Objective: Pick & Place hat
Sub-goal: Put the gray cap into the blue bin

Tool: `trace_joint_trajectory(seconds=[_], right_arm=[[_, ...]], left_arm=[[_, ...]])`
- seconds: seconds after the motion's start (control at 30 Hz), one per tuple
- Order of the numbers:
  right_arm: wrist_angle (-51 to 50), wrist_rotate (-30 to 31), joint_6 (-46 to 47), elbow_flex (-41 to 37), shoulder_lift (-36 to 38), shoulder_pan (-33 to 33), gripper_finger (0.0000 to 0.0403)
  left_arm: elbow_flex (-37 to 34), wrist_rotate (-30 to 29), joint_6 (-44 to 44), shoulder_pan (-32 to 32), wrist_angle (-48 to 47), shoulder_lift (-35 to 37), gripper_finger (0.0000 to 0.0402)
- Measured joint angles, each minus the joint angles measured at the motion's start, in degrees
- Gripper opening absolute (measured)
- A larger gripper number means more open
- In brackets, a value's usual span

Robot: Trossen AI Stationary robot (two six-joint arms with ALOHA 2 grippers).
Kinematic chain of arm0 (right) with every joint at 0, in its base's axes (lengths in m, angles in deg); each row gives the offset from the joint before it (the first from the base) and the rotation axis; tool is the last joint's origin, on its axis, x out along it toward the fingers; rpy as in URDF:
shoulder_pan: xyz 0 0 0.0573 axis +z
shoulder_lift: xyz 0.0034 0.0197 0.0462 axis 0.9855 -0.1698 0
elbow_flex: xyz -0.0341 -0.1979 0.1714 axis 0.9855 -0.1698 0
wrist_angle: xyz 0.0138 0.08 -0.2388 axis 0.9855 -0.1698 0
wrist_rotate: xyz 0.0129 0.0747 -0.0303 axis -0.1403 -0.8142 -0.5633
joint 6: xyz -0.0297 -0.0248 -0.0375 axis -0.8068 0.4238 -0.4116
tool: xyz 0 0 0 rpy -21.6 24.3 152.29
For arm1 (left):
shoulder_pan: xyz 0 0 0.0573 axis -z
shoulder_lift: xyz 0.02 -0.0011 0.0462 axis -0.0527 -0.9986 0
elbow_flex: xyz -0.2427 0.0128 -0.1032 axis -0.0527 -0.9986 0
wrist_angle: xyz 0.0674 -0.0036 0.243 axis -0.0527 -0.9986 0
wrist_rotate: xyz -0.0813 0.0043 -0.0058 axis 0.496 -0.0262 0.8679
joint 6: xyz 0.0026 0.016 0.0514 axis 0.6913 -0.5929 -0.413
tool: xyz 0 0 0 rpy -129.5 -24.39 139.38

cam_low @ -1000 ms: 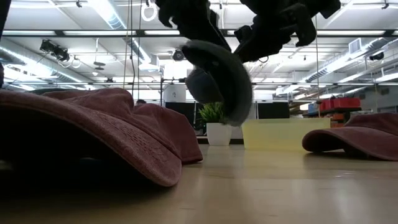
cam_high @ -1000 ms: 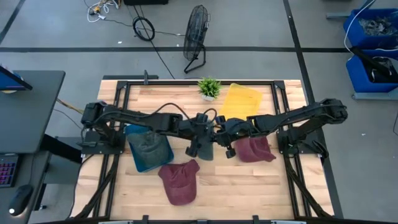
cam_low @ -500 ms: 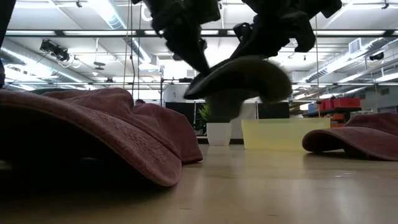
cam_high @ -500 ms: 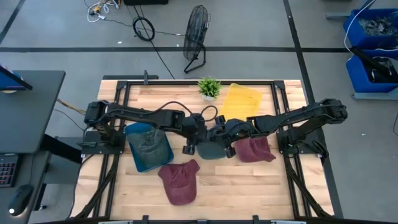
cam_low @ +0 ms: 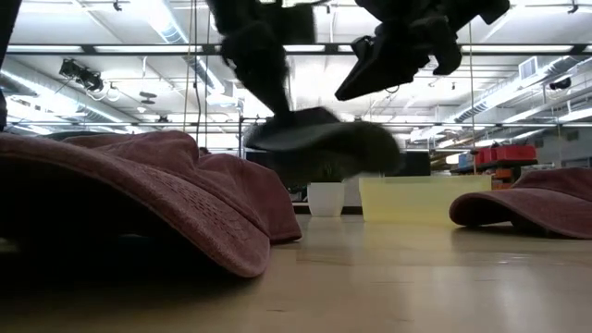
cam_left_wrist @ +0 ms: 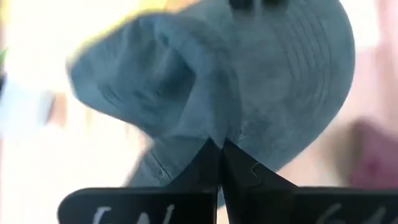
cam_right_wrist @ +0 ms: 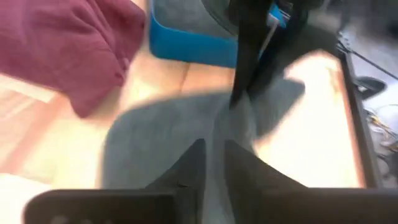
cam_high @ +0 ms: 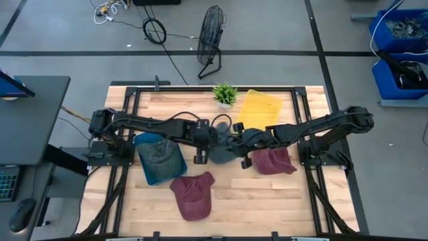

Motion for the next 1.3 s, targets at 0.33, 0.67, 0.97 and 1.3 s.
trace_joint_trajectory(seconds=[0.33,0.67,0.97,1.3], right_arm=[[-3.5,5.3,3.8,0.0,0.0,0.0,0.0131],[-4.4,4.8,5.0,0.0,0.0,0.0,0.0118],[-2.7,1.8,5.2,0.0,0.0,0.0,0.0099],[27.5,-2.1,10.6,0.0,-6.2,-0.4,0.0062]], left_arm=[[0.2,-10.6,16.4,7.3,-26.1,17.2,0.0004],[-5.3,-8.6,31.3,23.2,-44.3,22.6,0.0004],[-29.6,-6.2,35.5,27.1,-35.7,22.7,0.0005],[-31.9,-7.8,30.7,28.1,-31.7,22.6,0.0006]])
